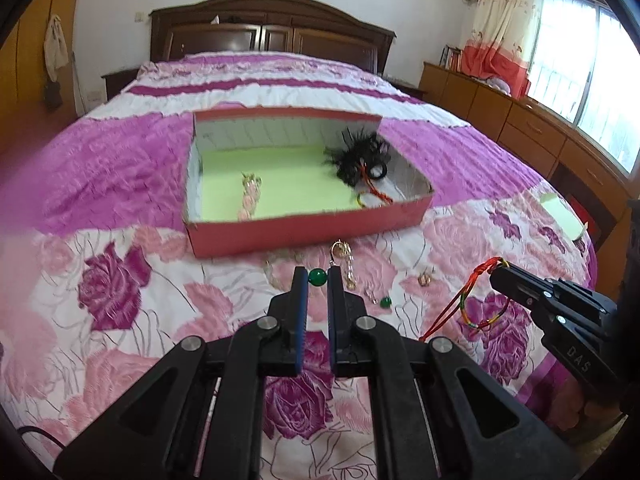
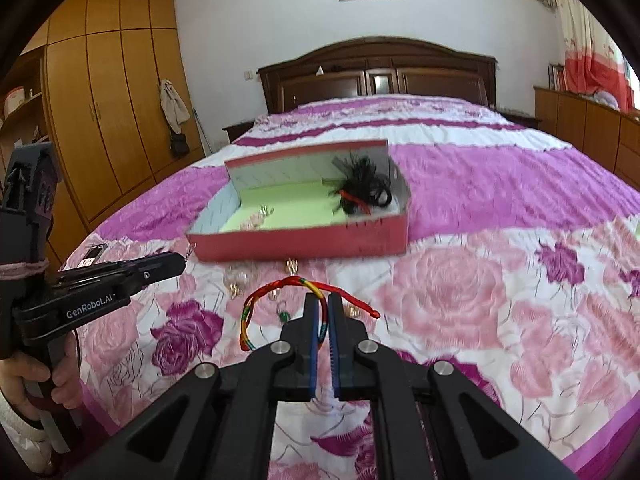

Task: Organize jewelry
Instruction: 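Carry the earring and string bracelet into the pink box and open both tools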

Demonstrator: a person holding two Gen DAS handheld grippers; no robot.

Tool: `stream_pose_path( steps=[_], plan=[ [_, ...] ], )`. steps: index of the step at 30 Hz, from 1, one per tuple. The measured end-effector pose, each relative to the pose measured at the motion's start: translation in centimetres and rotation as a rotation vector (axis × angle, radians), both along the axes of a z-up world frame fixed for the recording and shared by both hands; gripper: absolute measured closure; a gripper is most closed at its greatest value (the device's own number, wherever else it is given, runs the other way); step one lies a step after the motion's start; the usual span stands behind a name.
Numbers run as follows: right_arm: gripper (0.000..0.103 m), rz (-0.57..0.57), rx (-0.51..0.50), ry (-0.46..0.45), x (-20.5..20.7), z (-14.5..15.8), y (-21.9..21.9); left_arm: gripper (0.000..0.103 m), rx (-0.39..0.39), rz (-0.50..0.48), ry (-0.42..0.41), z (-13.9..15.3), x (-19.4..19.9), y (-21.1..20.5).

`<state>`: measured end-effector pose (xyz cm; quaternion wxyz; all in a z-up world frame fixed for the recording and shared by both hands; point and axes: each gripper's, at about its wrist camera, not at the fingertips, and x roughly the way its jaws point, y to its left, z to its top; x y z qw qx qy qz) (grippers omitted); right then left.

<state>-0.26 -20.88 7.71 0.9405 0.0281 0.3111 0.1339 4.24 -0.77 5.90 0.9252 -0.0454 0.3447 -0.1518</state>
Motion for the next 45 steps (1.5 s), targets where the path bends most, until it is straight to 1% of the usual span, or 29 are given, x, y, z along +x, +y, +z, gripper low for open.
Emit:
stream_pose_path(
  steps=[11,30,37,45],
  plan=[
    [0.097,0.009,-0.006,-0.076,0.6,2.3,0.5,0.102,-0.017,0.016,-0.066,1.9,0.4,0.3],
    [0.097,-0.016,-0.004,-0.171,3.3,4.5,1.0,0.102,-0.04,0.065,-0.15,4.0,2.8,1.1],
    [0.097,-0.035,0.009,-0.207,5.2,5.2,0.9,0.102,-0.027,0.086,-0.177,4.1,4.2,1.2],
    [0.097,-0.057,0.022,-0.237,7.4,5.4,0.9,0.102,-0.002,0.107,-0.204,3.6,5.9,1.1]
  ],
)
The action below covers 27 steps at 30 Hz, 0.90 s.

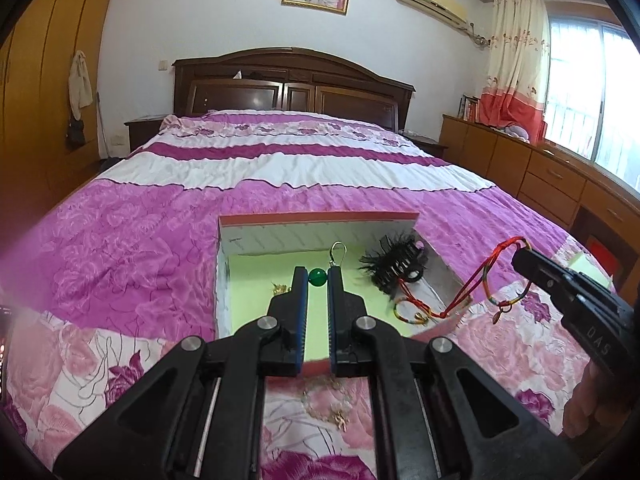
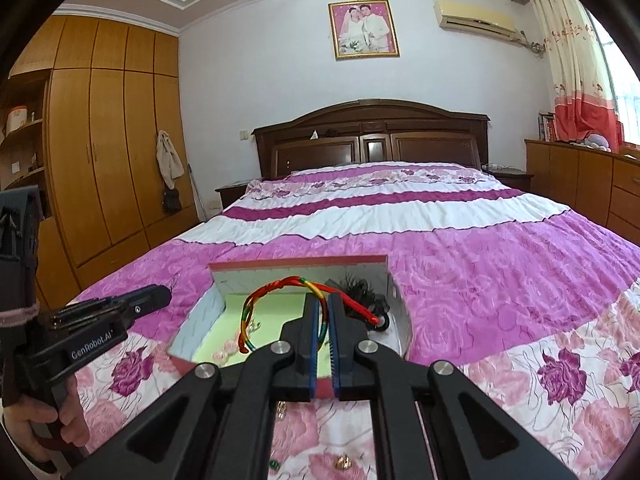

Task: Organize jewelry
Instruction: 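Carry the earring and string bracelet into the pink box and open both tools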

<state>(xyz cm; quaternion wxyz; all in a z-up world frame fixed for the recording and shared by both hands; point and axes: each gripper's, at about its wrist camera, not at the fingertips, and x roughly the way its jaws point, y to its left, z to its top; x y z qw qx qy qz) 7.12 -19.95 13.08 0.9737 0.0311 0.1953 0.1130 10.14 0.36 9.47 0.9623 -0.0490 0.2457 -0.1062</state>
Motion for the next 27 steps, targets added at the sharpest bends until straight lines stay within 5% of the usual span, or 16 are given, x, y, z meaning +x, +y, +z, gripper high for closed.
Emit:
stream_pose_path(
  steps=[14,27],
  plan=[
    [0.097,-0.054,-0.012,-0.02,5.1,-1.4,-0.2,0.102,-0.015,0.046,-0.02,-1.7,4.3,0.2],
    [0.097,-0.085,-0.037,0.127,9.4,-5.7,-0.6,0.102,-0.004,0.055,0.133,-6.4,7.6,-0.2]
  ],
)
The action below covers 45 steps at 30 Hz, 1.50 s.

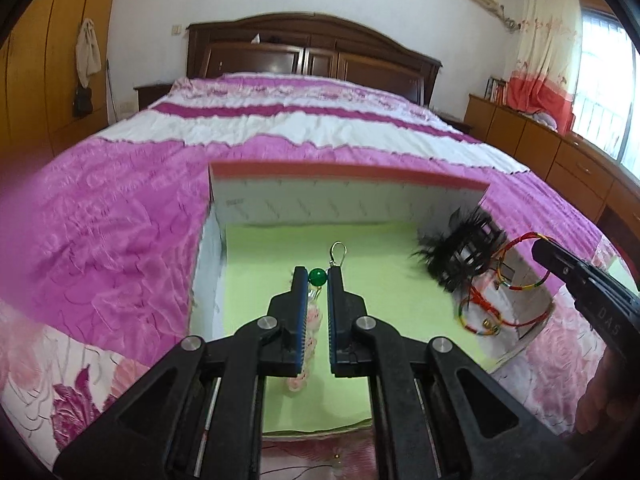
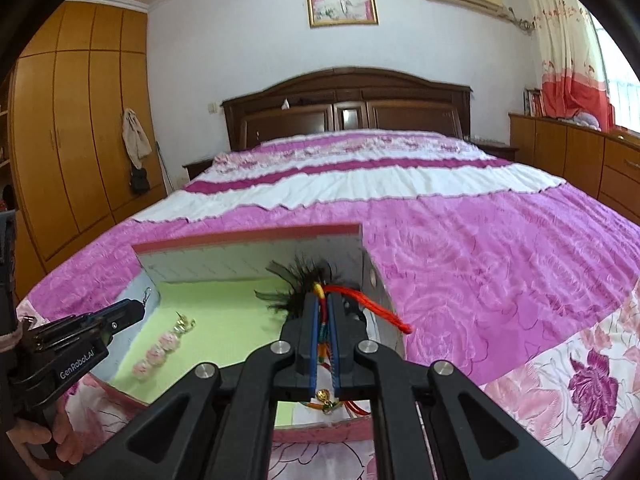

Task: Organize jewelry
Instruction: 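Carry the earring and string bracelet into the pink box and open both tools, then move both open tools back out of the box toward the remaining jewelry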

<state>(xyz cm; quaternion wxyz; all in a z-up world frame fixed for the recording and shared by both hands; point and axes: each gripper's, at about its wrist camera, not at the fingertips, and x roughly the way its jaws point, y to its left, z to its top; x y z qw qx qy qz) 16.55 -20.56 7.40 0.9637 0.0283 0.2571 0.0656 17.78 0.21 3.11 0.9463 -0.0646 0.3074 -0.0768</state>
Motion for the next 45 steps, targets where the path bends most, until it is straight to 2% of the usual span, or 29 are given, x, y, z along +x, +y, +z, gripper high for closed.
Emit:
stream_pose_path(
  steps=[4,12,14,17,19,27,35,45],
  plan=[
    [0.097,0.003,0.001,0.047,0.7,-1.3,-0.1,0.102,-0.01,-0.001,0.037,-0.8,0.5,0.0],
    [0.097,-0.008,0.026,0.095,1.2,-2.2,-0.6,0.101,-0.01,0.007,0.058,-1.2,0.6,0.0],
    [0.094,-0.011,0.035,0.1,1.1,-2.2,-0.7,0.1,-0.016,0.007,0.066,-1.2,0.7,0.1],
    [0.08,-0.008,0.051,0.103,1.1,-2.1,-0.8,0.09,-0.023,0.008,0.077,-1.3,0.7,0.2],
    [0.074,-0.004,0.061,0.098,1.0,-2.0,-1.0,0.085,-0.023,0.012,0.07,-1.0,0.4,0.2],
    [0.058,0.024,0.08,0.044,-0.6,-0.4,-0.8,0.081,-0.026,0.021,0.04,0.0,-0.8,0.4],
    [0.054,0.047,0.082,-0.034,-3.0,1.8,-0.4,0.08,-0.018,0.032,-0.009,1.6,-2.6,0.5],
    [0.053,0.052,0.084,-0.063,-5.9,3.2,-0.6,0.079,-0.008,0.04,-0.065,3.5,-5.5,0.5]
  ],
)
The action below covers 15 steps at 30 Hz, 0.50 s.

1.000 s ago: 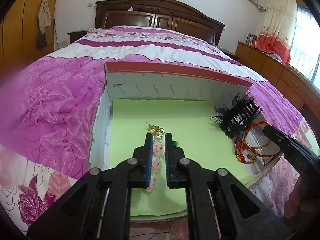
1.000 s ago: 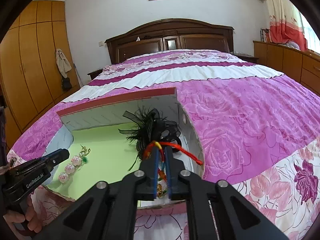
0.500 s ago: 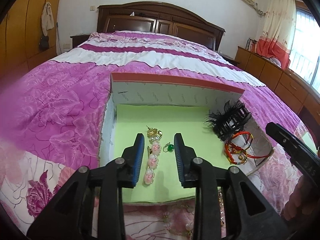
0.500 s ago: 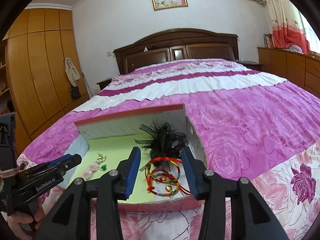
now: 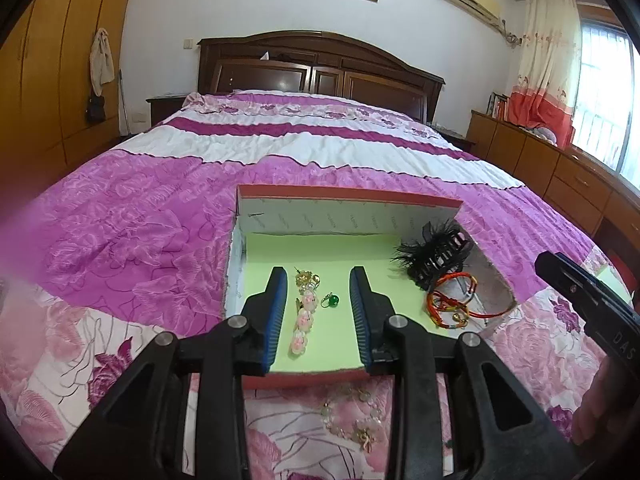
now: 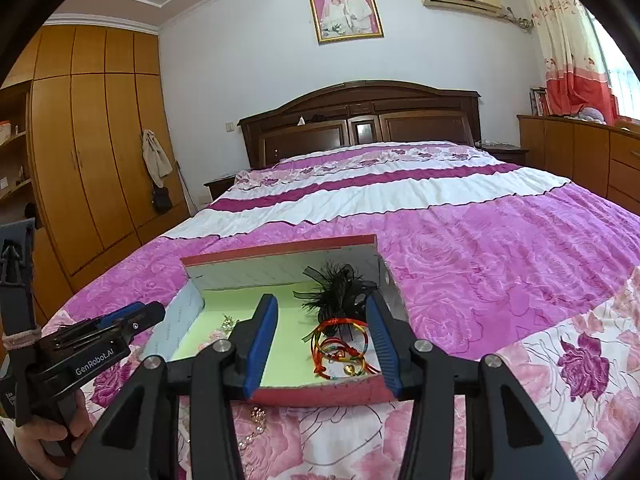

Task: Organize jewelry
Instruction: 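Move both open tools back out of the box toward the remaining jewelry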

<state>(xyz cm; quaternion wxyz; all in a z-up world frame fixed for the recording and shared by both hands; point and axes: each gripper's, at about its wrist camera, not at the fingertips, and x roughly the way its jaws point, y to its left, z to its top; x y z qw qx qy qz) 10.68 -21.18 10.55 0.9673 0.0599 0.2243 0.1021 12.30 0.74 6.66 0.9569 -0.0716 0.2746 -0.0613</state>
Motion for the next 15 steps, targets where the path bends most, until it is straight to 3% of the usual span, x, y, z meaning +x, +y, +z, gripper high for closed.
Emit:
stream_pose_path(
  steps=[15],
  plan=[
    [0.051,-0.012,-0.008,0.01,-4.7,1.1,-1.2,0.077,0.021,-0.071,0.048,0.6,-3.5,-0.5]
  ],
)
